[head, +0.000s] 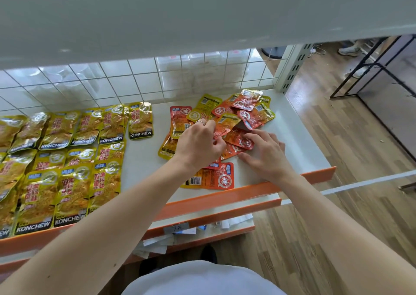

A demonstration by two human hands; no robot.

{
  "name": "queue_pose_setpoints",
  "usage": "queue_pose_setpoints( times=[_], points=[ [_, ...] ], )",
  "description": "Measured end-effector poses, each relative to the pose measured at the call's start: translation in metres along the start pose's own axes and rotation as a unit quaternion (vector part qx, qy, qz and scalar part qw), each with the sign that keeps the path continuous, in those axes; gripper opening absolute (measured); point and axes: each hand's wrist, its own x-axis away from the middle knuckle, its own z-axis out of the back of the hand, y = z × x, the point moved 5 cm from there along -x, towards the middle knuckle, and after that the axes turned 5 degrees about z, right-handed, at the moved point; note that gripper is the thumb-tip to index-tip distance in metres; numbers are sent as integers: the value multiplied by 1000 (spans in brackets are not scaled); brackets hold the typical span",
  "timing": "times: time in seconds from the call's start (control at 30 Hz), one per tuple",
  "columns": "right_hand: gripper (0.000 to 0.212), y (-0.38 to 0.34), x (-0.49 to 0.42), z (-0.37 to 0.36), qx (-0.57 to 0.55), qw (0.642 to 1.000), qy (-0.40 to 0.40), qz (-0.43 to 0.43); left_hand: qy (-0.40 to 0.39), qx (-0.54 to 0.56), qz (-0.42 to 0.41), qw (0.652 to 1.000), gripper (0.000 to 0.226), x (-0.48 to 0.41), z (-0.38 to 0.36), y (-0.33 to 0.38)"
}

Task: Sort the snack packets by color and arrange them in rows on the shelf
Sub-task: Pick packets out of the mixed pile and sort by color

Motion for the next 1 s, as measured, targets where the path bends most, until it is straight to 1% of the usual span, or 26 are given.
queue_pose_setpoints(
  times=[0.07, 0.1, 0.13, 0.17, 0.2, 0.23, 0.27, 0.3, 0.33, 0.37, 0.4, 0.43, 0.5, 0.57, 0.6, 0.67, 0.7, 0.73, 0.83, 0.93, 1.0],
  points=[
    [50, -2, 2, 3, -2, 1000, 25, 6, 26, 54, 25, 998, 21, 1, 11, -7],
    [46, -3, 3, 6, -9, 999, 51, 8, 41, 92, 56, 993, 23, 2, 17, -16],
    [42, -6, 3, 11, -20, 996, 82, 13, 56, 137, 100, 984, 23, 4, 24, -24],
    [38, -11, 3, 17, -33, 993, 111, 19, 62, 196, 158, 966, 21, 7, 30, -35],
    [34, -16, 0, 23, -45, 989, 135, 27, 57, 278, 222, 933, 18, 12, 34, -45],
    [32, -22, -6, 27, -54, 987, 147, 34, 44, 377, 280, 882, 15, 20, 38, -53],
    [30, -29, -15, 30, -56, 987, 147, 42, 27, 474, 320, 820, 12, 30, 41, -57],
    [30, -38, -26, 30, -50, 988, 137, 52, 17, 554, 337, 761, 10, 38, 45, -58],
    [31, -49, -38, 27, -38, 990, 117, 63, 17, 603, 341, 721, 9, 45, 51, -60],
    [34, -59, -51, 22, -24, 994, 85, 69, 24, 633, 342, 694, 12, 52, 56, -63],
    [38, -70, -64, 16, -8, 996, 44, 74, 31, 649, 343, 679, 17, 57, 61, -66],
    [43, -81, -75, 9, 14, 997, 2, 82, 38, 657, 344, 670, 20, 61, 65, -70],
    [55, -99, -94, -5, 87, 989, -77, 95, 48, 661, 343, 666, 22, 68, 71, -75],
    [62, -112, -108, -14, 149, 975, -141, 84, 57, 664, 344, 661, 23, 74, 76, -80],
    [65, -116, -113, -19, 148, 971, -173, 68, 60, 667, 343, 658, 23, 77, 78, -82],
    [74, -120, -120, -31, 97, 965, -242, 19, 68, 672, 338, 655, 22, 82, 80, -86],
    [75, -121, -122, -37, 89, 962, -259, 10, 71, 672, 339, 654, 21, 84, 80, -87],
    [72, -120, -125, -40, 105, 962, -253, 13, 73, 672, 343, 652, 21, 87, 80, -88],
    [51, -117, -128, -38, 171, 968, -183, 30, 74, 674, 352, 645, 19, 92, 78, -91],
    [22, -128, -120, -36, 191, 963, -152, 112, 66, 673, 354, 646, 20, 96, 74, -89],
    [12, -133, -116, -34, 218, 954, -143, 149, 59, 680, 352, 641, 23, 96, 72, -86]
  ],
)
